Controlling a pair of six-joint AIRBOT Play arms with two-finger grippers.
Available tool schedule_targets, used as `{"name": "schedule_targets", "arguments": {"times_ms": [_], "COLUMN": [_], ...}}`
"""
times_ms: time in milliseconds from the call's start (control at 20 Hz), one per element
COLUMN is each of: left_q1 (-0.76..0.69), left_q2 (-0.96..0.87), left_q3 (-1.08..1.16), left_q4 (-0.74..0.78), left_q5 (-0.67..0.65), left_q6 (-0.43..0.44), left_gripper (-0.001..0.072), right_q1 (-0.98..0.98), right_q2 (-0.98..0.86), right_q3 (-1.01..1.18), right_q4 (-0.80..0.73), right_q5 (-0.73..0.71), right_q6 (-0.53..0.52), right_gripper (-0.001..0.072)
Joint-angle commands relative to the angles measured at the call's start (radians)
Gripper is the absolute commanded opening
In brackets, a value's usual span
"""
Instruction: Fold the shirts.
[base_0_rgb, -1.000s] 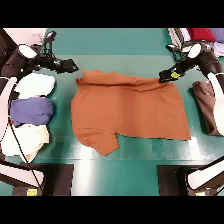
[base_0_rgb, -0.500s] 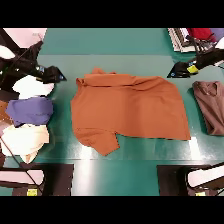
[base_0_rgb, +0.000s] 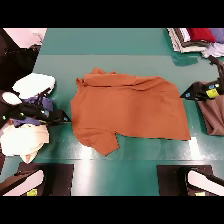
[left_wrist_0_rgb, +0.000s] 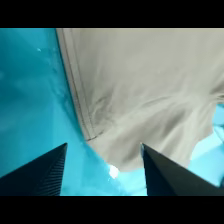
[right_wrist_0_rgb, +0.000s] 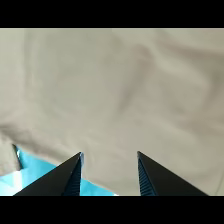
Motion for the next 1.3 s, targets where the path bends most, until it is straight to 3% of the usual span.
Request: {"name": "schedule_targets", "arguments": {"times_ms": [0,250,300,350,400,600,700,850,900,1100,1250], "left_q1": [-0.066,-0.185,-0.185,-0.185,-0.185,-0.185,-0.185,-0.185,-0.185,-0.185,-0.185], "left_q2": [0.037,0.037,0.037,0.037,0.037,0.037,0.037,0.037,0.037,0.037,0.037], "left_q3": [-0.141,-0.167,-0.167,-0.167,-0.167,-0.106,-0.055,-0.003,-0.001,-0.001,-0.001], "left_q4": [-0.035,-0.037,-0.039,-0.039,-0.041,-0.043,-0.044,-0.043,-0.055,-0.054,-0.054], "left_q5": [0.085,0.240,0.246,0.255,0.264,0.262,0.242,0.243,0.246,0.242,0.244], "left_q6": [0.002,-0.059,-0.059,-0.058,-0.058,-0.057,-0.049,-0.049,-0.050,-0.050,-0.050], "left_gripper": [0.0548,0.0545,0.0421,0.0175,0.0032,0.0025,0.0025,0.0025,0.0026,0.0026,0.0026], "right_q1": [-0.050,-0.129,-0.157,-0.190,-0.230,-0.394,-0.492,-0.593,-0.594,-0.549,-0.472], "right_q2": [0.124,0.211,0.222,0.232,0.241,0.246,0.218,0.151,0.132,0.058,0.001], "right_q3": [-0.124,-0.177,-0.191,-0.213,-0.249,-0.422,-0.500,-0.584,-0.598,-0.607,-0.607], "right_q4": [0.007,0.006,0.005,0.005,0.004,-0.081,-0.117,-0.099,-0.101,-0.076,-0.075], "right_q5": [-0.028,-0.001,0.006,0.009,0.009,0.005,0.002,-0.043,-0.069,-0.146,-0.162], "right_q6": [-0.006,-0.017,-0.018,-0.026,-0.030,-0.071,-0.103,-0.123,-0.135,-0.148,-0.148], "right_gripper": [0.0400,0.0400,0.0400,0.0400,0.0400,0.0408,0.0561,0.0549,0.0514,0.0447,0.0447]}}
